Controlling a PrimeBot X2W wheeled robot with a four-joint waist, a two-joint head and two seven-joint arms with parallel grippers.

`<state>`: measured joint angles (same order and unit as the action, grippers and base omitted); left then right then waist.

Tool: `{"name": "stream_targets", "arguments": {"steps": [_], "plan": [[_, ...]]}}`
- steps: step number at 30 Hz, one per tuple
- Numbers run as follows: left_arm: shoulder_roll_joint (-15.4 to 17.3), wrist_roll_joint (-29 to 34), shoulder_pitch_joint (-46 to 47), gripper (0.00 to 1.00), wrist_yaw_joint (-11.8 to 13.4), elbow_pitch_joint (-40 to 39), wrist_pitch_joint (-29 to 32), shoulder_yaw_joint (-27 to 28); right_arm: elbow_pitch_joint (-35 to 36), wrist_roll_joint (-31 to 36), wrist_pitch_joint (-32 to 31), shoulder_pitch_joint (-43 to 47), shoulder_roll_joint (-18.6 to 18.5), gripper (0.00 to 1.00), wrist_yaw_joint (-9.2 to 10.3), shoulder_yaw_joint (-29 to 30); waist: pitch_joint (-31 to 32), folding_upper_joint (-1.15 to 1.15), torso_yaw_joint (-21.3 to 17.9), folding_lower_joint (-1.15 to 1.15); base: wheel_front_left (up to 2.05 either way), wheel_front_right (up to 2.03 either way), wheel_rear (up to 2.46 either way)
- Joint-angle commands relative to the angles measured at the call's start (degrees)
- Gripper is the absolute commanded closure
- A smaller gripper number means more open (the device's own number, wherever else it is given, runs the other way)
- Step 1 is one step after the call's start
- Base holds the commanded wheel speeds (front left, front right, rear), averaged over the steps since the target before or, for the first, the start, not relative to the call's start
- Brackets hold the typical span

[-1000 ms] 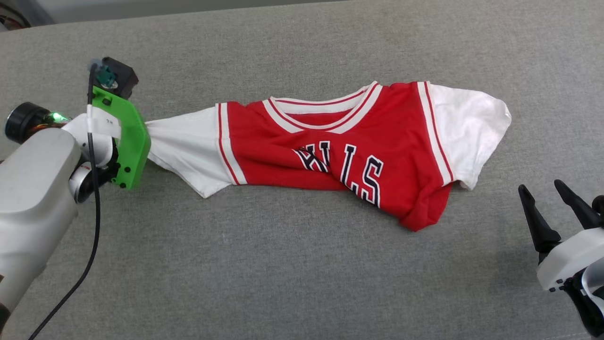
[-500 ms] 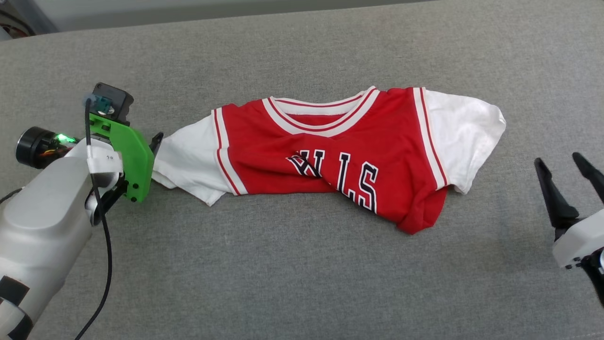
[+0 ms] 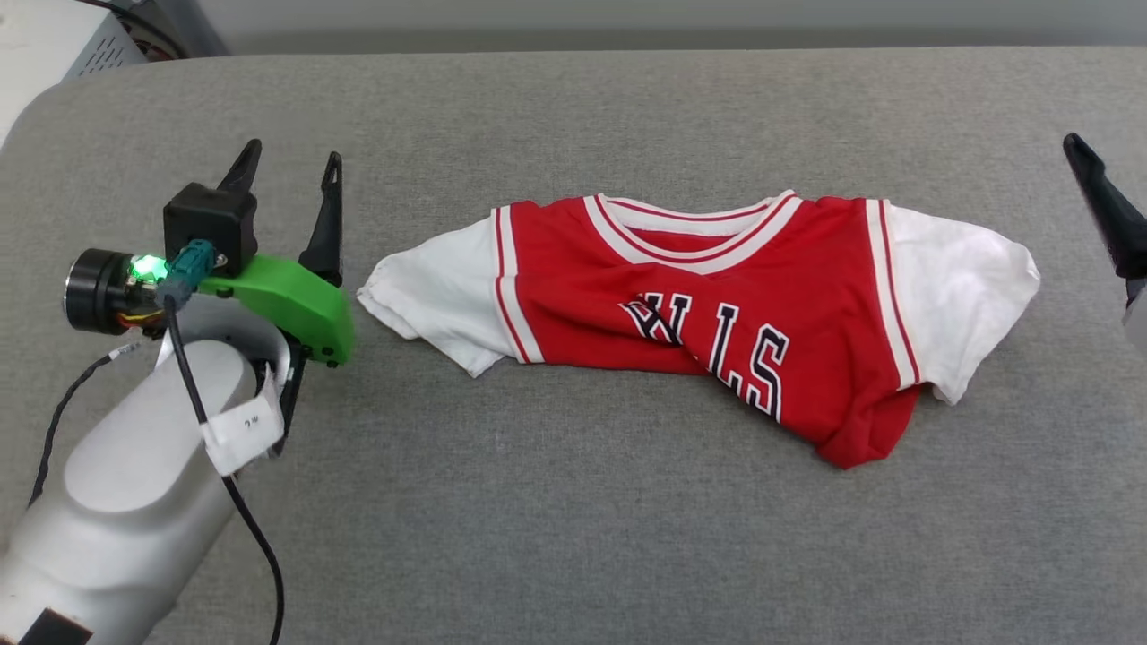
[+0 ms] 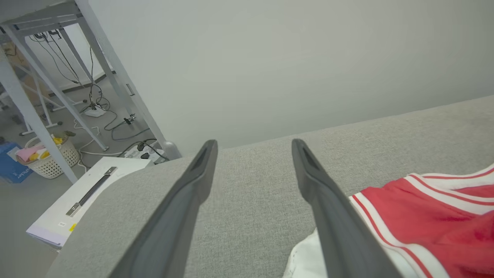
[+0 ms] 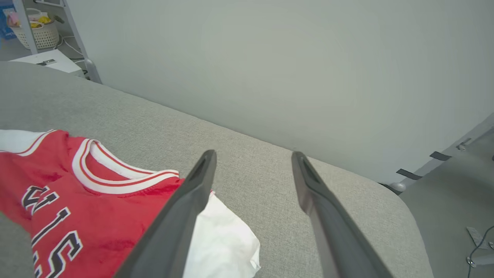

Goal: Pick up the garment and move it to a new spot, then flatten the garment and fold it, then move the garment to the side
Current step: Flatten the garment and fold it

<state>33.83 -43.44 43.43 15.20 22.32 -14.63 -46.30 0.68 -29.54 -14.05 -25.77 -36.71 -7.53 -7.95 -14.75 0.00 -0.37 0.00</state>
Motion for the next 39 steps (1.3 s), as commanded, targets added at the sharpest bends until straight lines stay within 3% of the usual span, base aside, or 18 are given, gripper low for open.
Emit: {"name": "stream_targets", "arguments": {"steps": [1, 5, 11, 17, 23, 29, 30, 31, 39], "plan": [[-0.25, 2.08, -1.96, 0.0, 1.93, -2.56, -0.31, 1.35, -0.43, -1.57, -2.2, -2.34, -1.36, 0.0, 0.04, -1.98, -0.76, 0.0, 2.01, 0.0, 0.0, 0.0, 0.0], [-1.21, 7.41, -8.68, 0.0, 7.43, -11.67, -0.35, 6.88, -3.12, -8.39, -13.93, -9.21, -6.28, 0.0, 0.04, -10.43, -2.64, 0.0, 4.17, 0.0, 0.0, 0.0, 0.0], [-4.64, 12.57, -16.22, 0.0, 8.49, -17.63, -0.36, 13.23, -9.46, -16.04, -30.75, -18.8, -8.7, 0.0, 0.04, -18.44, -6.81, 0.0, 7.34, 0.0, 0.0, 0.0, 0.0], [-8.94, 17.09, -18.72, 0.0, 6.32, -19.75, -0.36, 17.1, -16.23, -16.13, -37.57, -26.41, -7.95, 0.0, 0.04, -22.87, -11.83, 0.0, 10.71, 0.0, 0.0, 0.0, 0.0], [-13.11, 20.96, -18.99, 0.0, 2.99, -19.7, -0.36, 21.33, -22.83, -14.34, -37.45, -28.81, -6.77, 0.0, 0.04, -27.41, -15.23, 0.0, 12.91, 0.0, 0.0, 0.0, 0.0], [-16.03, 24.25, -20.1, 0.0, 0.4, -18.89, -0.37, 25.1, -25.14, -16.84, -36.12, -26.05, -7.33, 0.0, 0.04, -32.43, -15.18, 0.0, 12.64, 0.0, 0.0, 0.0, 0.0], [-16.3, 24.63, -20.37, 0.0, 0.02, -18.67, -0.37, 25.65, -25.09, -17.52, -35.24, -25.88, -7.32, 0.6, 0.04, -32.6, -14.92, 0.0, 12.4, 0.0, 0.0, 0.0, 0.0], [-16.59, 25.15, -20.74, 0.0, -0.39, -18.41, -0.37, 26.27, -24.8, -18.27, -33.66, -25.82, -7.29, 1.0, 0.04, -32.68, -14.39, 0.0, 11.98, 0.0, 0.0, 0.0, 0.0], [-18.3, 27.84, -23.45, 0.0, -3.2, -16.66, -0.37, 29.63, -17.14, -18.93, -18.69, -25.96, -11.95, 1.0, 0.04, -33.18, -8.95, 0.0, 9.13, 0.0, 0.0, 0.0, 0.0]]}}
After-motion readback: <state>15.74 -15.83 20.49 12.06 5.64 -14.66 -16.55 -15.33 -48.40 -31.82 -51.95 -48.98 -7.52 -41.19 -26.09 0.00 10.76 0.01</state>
